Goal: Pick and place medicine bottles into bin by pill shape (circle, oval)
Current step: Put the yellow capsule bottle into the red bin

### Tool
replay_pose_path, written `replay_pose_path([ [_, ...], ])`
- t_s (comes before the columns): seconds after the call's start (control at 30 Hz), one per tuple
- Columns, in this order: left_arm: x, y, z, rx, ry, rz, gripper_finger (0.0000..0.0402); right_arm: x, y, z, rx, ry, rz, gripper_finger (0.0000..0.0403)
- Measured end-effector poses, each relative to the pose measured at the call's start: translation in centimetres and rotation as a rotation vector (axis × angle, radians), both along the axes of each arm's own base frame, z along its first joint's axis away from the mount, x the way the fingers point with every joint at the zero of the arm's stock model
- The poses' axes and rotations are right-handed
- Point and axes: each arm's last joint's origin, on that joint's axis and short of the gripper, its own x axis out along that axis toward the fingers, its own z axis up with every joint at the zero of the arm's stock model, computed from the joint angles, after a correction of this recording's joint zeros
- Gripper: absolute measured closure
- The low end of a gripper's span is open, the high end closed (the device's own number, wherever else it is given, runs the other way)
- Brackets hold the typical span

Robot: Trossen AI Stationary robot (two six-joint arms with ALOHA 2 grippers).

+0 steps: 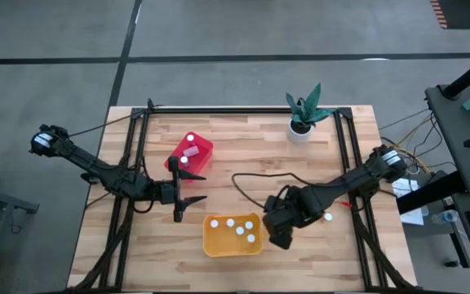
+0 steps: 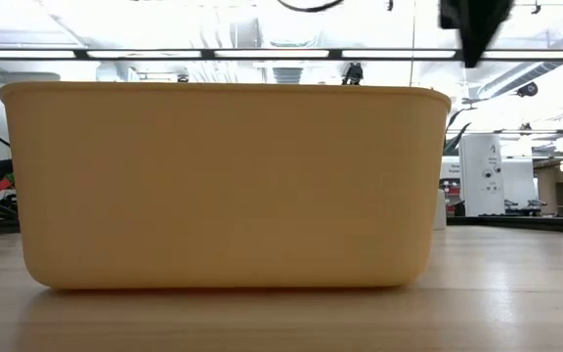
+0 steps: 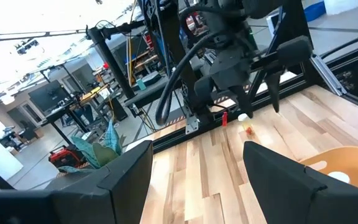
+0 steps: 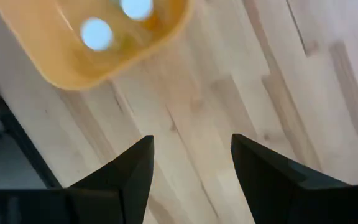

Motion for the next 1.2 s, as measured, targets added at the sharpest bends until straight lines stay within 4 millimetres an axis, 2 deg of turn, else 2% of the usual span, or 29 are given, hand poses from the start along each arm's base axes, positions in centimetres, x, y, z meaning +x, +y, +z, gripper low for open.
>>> replay_pose_path([
  [0.33,0.0,0.0,0.0,-0.001,-0.001,0.0,0.0166,-6.6,-2.2,-1.9,0.002,0.091,-0.3,0.021],
  [0.53,0.0,0.0,0.0,-0.001,0.0,0.0,0.0166,-10.8,-4.0,-3.3,0.033,0.15,-0.573,0.0211],
  [0.7,0.0,0.0,0.0,-0.001,-0.001,-0.001,0.0166,-13.6,-4.6,-4.8,0.068,0.216,-0.777,0.0209],
  [0.83,0.0,0.0,0.0,-0.001,-0.001,-0.001,0.0166,-14.7,-4.5,-5.7,0.103,0.229,-0.812,0.0203],
  [1.2,0.0,0.0,0.0,-0.001,0.0,-0.001,0.0166,-15.2,-3.9,-7.7,0.098,0.284,-0.826,0.0202],
])
